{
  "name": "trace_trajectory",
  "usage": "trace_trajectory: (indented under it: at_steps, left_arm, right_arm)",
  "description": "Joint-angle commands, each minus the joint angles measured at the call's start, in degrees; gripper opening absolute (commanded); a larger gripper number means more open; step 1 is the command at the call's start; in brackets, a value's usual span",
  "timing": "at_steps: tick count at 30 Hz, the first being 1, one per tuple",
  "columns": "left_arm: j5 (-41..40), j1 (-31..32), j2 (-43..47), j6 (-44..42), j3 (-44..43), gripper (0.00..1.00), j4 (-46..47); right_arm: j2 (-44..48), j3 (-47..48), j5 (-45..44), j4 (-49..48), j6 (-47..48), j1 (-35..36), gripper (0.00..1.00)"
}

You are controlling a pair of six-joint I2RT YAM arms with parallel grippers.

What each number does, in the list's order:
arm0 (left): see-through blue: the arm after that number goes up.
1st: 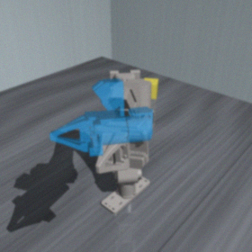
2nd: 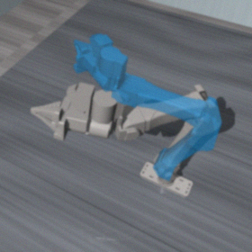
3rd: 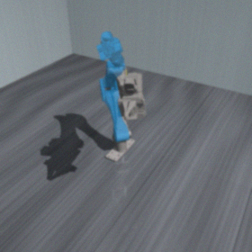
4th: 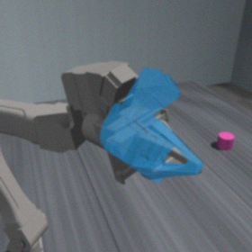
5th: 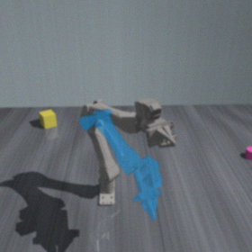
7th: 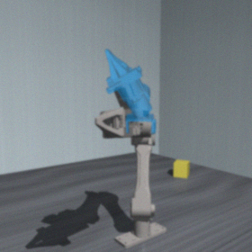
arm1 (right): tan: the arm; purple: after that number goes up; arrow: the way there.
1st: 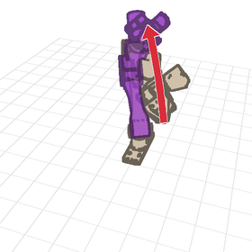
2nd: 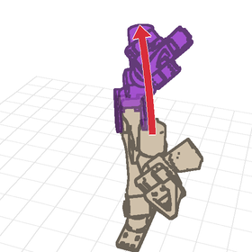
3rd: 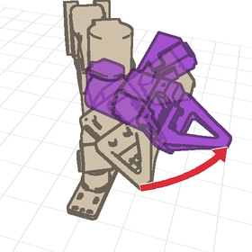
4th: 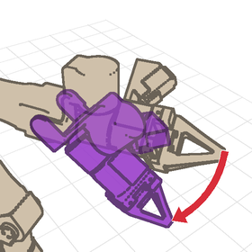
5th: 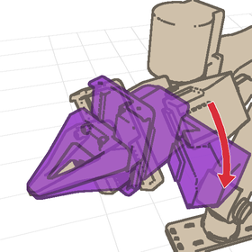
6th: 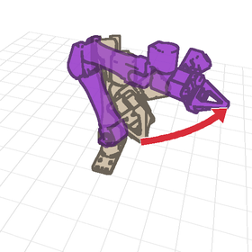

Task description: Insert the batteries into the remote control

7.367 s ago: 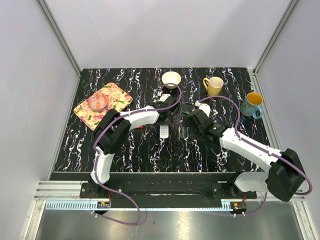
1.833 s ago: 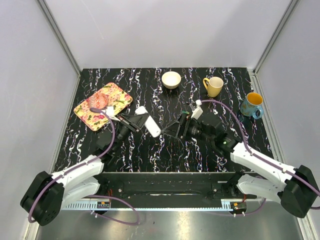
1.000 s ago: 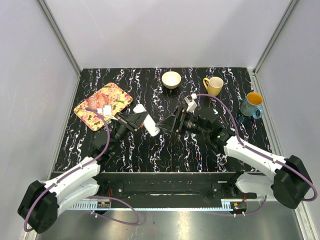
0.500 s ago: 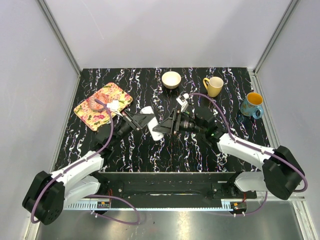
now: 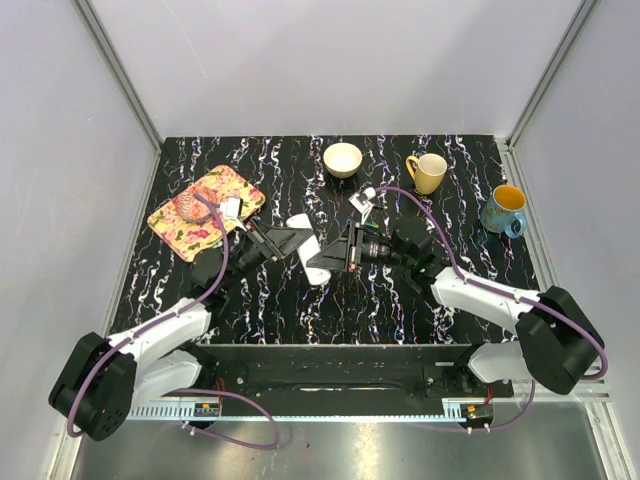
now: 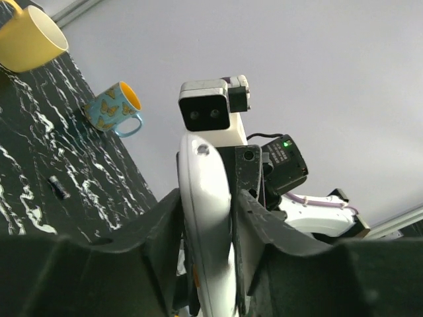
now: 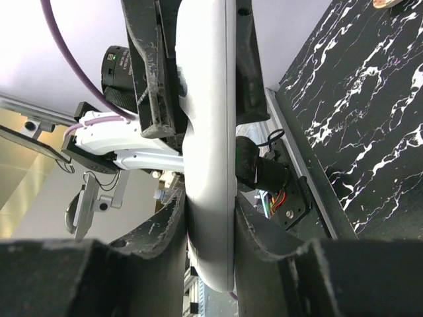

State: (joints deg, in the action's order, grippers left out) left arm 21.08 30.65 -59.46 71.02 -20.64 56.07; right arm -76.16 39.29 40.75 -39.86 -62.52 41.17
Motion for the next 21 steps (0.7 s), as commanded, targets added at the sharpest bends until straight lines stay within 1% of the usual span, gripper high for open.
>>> trace_trajectory:
  at_steps: [1, 2, 3, 5, 7, 9, 13, 18, 21]
  left_arm:
    - [4.5, -0.9, -0.6, 0.0, -2.3, 0.48, 5.3]
    - [5.1, -0.9, -0.7, 0.1, -2.4, 0.52, 5.3]
    - [5.7, -1.1, -0.7, 0.1, -2.6, 0.58, 5.0]
    - [8.1, -1.9, -0.7, 0.1, -3.0, 0.61, 4.3]
    - [11.0, -2.8, -1.1, -0.3, -4.2, 0.61, 2.6]
    - [14.0, -3.1, -1.4, -0.9, -5.8, 0.6, -0.2]
    - [17.7, -3.2, -2.8, -2.5, -8.2, 0.5, -4.6]
    - [19.6, -3.1, -4.4, -1.7, -8.4, 0.49, -3.6]
    - [20.9, -2.9, -5.1, -1.7, -8.6, 0.5, -3.8]
  right_arm:
    - [-0.1, 1.1, 4.5, -3.1, -0.8, -0.8, 0.0]
    - [0.0, 1.4, 5.8, -1.4, -0.2, -0.8, 0.0]
    - [0.3, 2.3, 6.4, 0.1, 1.3, -0.9, 0.0]
    - [0.6, 3.2, 8.4, 4.6, 3.2, -1.2, 0.0]
    - [1.3, 4.3, 8.9, 7.6, 5.7, -1.4, 0.0]
    - [1.7, 5.0, 9.6, 10.5, 7.4, -1.6, 0.0]
    - [2.1, 5.1, 9.7, 11.8, 8.2, -1.9, 0.0]
    - [1.5, 5.5, 8.9, 11.8, 8.4, -1.9, 0.0]
    - [1.2, 6.1, 8.9, 11.8, 8.6, -2.0, 0.0]
